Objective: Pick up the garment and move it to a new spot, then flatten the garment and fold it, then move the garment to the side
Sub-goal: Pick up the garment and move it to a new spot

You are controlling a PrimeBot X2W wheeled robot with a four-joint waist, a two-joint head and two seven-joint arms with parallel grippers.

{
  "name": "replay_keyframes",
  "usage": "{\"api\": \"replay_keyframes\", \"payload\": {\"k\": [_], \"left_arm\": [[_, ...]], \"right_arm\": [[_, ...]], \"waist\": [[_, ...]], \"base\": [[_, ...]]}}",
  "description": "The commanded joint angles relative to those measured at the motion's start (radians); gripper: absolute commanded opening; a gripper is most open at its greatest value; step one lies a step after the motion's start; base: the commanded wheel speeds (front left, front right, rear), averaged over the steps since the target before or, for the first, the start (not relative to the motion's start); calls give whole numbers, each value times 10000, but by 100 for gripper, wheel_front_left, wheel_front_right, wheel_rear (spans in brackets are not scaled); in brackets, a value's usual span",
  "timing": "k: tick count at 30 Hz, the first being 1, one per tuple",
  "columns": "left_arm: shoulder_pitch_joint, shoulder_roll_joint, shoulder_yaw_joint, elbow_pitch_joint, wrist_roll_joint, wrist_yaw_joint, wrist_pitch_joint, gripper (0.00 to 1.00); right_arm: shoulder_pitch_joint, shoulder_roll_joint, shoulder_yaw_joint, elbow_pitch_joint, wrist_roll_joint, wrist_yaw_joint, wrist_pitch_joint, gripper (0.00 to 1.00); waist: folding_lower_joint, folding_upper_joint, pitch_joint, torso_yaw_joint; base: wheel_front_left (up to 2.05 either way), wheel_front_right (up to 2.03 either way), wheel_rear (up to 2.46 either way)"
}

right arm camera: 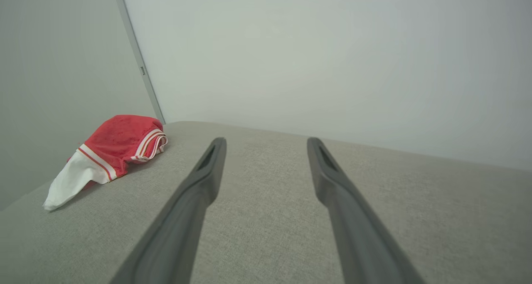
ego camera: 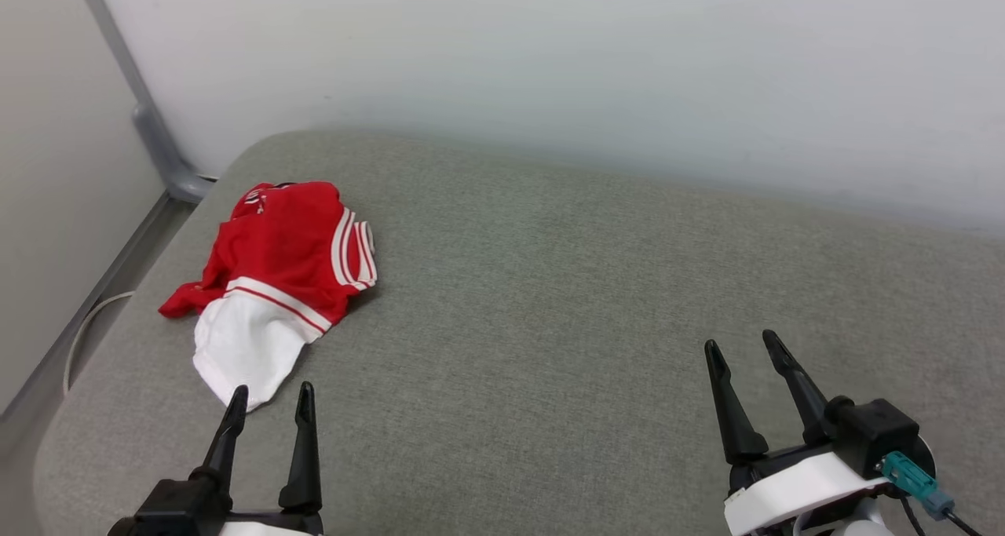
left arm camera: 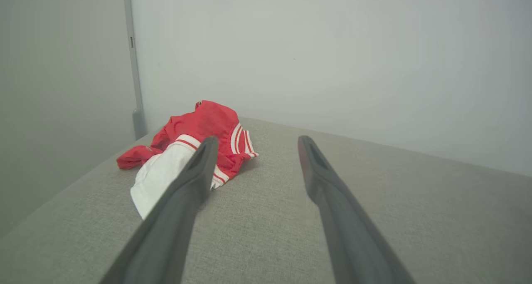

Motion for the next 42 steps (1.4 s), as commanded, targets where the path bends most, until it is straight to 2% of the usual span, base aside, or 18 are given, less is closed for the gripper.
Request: {"api": "replay_keyframes", "payload": {"k": [1, 9, 16, 27, 33, 37, 42], "left_arm": [[82, -10, -9, -70, 106, -53, -27, 100], [150, -10, -53, -47, 244, -145, -28, 100], [170, -10, 39, -22, 363, -222, -28, 100], [-19, -9, 271, -305, 268, -263, -26, 100], [-810, 32, 611, 95, 80, -349, -28, 100], [-1936, 469, 624, 916, -370, -403, -26, 100], [-4083, 2083, 400, 2024, -1361, -418, 776, 100]], "right_arm": [[129, 2, 16, -5, 36, -7, -25, 100], [122, 2, 77, -36, 4, -7, -25, 100], [202, 2, 98, -10, 90, -7, -25, 100], [209, 2, 123, -126, -54, -7, -25, 100], [-121, 1, -5, -351, -522, -7, -25, 100], [-318, -1, -312, -686, -854, -7, -25, 100], [-391, 1, -409, -1354, -1351, -7, -25, 100]], "waist": [[0, 0, -11, 333], [0, 0, 32, 979], [0, 0, -65, 1187], [0, 0, 166, 978], [0, 0, 1026, 581], [0, 0, 1870, 358], [0, 0, 3092, 79]], "base": [[0, 0, 0], [0, 0, 0], [0, 0, 0], [0, 0, 0], [0, 0, 0], [0, 0, 0], [0, 0, 0]]}}
